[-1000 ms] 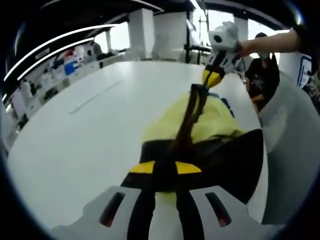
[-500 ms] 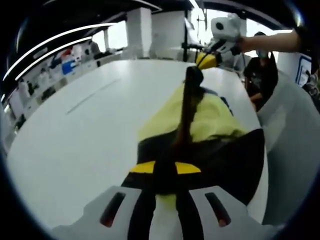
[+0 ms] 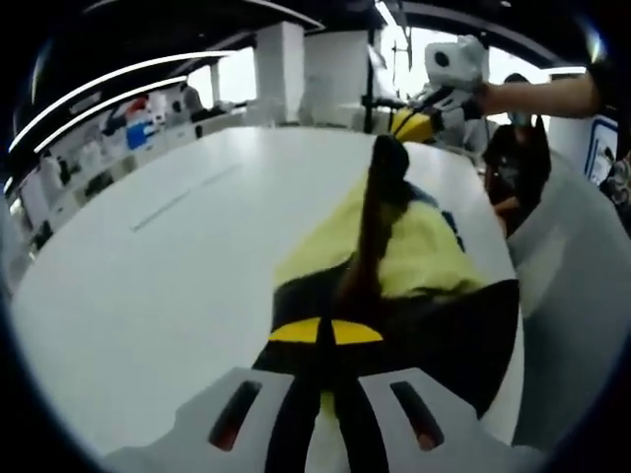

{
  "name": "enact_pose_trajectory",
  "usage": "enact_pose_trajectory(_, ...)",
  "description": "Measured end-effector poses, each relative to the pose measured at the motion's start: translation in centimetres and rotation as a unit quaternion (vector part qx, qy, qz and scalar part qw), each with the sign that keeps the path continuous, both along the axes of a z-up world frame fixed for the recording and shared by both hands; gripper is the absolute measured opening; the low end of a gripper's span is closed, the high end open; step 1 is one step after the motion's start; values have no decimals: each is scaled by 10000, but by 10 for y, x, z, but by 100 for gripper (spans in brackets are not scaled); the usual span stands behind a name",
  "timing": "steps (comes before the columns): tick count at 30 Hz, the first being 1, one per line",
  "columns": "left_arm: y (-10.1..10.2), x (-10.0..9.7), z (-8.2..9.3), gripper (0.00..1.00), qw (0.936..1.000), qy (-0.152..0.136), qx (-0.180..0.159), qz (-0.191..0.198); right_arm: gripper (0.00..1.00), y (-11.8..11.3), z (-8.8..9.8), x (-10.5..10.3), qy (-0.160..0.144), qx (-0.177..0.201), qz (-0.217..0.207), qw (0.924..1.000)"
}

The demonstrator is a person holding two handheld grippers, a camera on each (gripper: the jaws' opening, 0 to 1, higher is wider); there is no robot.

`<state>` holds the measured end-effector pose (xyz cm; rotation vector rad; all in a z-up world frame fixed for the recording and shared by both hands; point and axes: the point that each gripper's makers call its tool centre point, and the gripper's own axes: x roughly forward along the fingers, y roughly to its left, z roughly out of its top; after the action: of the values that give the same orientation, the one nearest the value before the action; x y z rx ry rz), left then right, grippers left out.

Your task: Fold the garment on the visible template until the final outline fits inside the template.

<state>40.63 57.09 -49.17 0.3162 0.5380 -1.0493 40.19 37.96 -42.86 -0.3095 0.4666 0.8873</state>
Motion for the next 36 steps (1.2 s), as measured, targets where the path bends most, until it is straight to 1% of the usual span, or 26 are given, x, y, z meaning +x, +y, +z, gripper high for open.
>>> enact_pose_trajectory(3, 4, 3, 12, 0, 9996, -39, -204, 178, 0, -3, 8, 0, -69, 98, -70, 9999)
enact_pose_trajectory(4, 4, 4, 25, 0, 9990, -87, -344, 274, 0, -2, 13, -1, -111, 134, -96, 9998)
enact_pose_trajectory(6, 6, 6, 38, 0, 9978, -179, -502, 382, 0, 0, 21, -4, -161, 192, -122, 9996)
enact_pose_trajectory(8, 11, 9, 54, 0, 9958, -255, -673, 565, 0, 3, 34, -9, -293, 254, -137, 9992)
enact_pose_trajectory(10, 14, 10, 71, 0, 9936, -327, -859, 655, 0, 4, 43, -11, -378, 316, -163, 9987)
enact_pose_trajectory(11, 12, 8, 82, 0, 9925, -356, -940, 699, 0, 5, 49, -12, -439, 347, -164, 9983)
enact_pose_trajectory(13, 12, 6, 95, 0, 9915, -413, -991, 738, 0, 6, 60, -14, -535, 419, -192, 9975)
enact_pose_trajectory(15, 13, 7, 110, 0, 9893, -481, -1121, 795, 0, 6, 69, -15, -641, 464, -201, 9967)
enact_pose_trajectory(17, 14, 7, 128, 0, 9869, -619, -1232, 834, 0, 7, 82, -16, -764, 551, -235, 9953)
enact_pose_trajectory(18, 14, 7, 141, 0, 9850, -715, -1312, 861, 0, 8, 92, -17, -851, 598, -243, 9943)
enact_pose_trajectory(20, 15, 9, 160, 0, 9803, -843, -1539, 908, 0, 10, 110, -19, -1015, 719, -250, 9919)
enact_pose_trajectory(21, 16, 9, 170, 0, 9776, -865, -1666, 951, 0, 10, 113, -19, -1040, 731, -249, 9916)
enact_pose_trajectory(22, 23, 13, 183, 0, 9730, -936, -1860, 1000, 0, 12, 131, -21, -1187, 851, -248, 9890)
enact_pose_trajectory(24, 24, 11, 202, 0, 9668, -993, -2106, 1051, 0, 12, 151, -21, -1373, 1006, -229, 9851)
enact_pose_trajectory(25, 27, 11, 215, 0, 9625, -1065, -2260, 1062, 0, 13, 156, -21, -1429, 1035, -213, 9841)
enact_pose_trajectory(26, 31, 12, 218, 0, 9631, -1084, -2225, 1058, 0, 13, 166, -23, -1527, 1064, -199, 9823)
enact_pose_trajectory(27, 34, 13, 226, 0, 9614, -1154, -2249, 1085, 0, 13, 173, -23, -1597, 1088, -193, 9810)
enact_pose_trajectory(28, 36, 15, 229, 0, 9606, -1173, -2273, 1087, 0, 15, 182, -25, -1652, 1165, -157, 9792)
enact_pose_trajectory(30, 40, 20, 237, 0, 9580, -1190, -2355, 1127, 0, 18, 193, -25, -1740, 1262, -134, 9765)
enact_pose_trajectory(32, 44, 26, 245, 0, 9557, -1307, -2374, 1148, 0, 21, 203, -23, -1850, 1299, -118, 9740)
enact_pose_trajectory(34, 46, 32, 256, 0, 9512, -1404, -2479, 1181, 0, 25, 215, -21, -1981, 1396, -86, 9701)
enact_pose_trajectory(35, 47, 36, 263, 0, 9474, -1467, -2581, 1195, 0, 26, 220, -19, -2019, 1483, -91, 9681)
enact_pose_trajectory(36, 48, 40, 267, 0, 9453, -1463, -2658, 1200, 0, 27, 223, -16, -2030, 1547, -133, 9668)
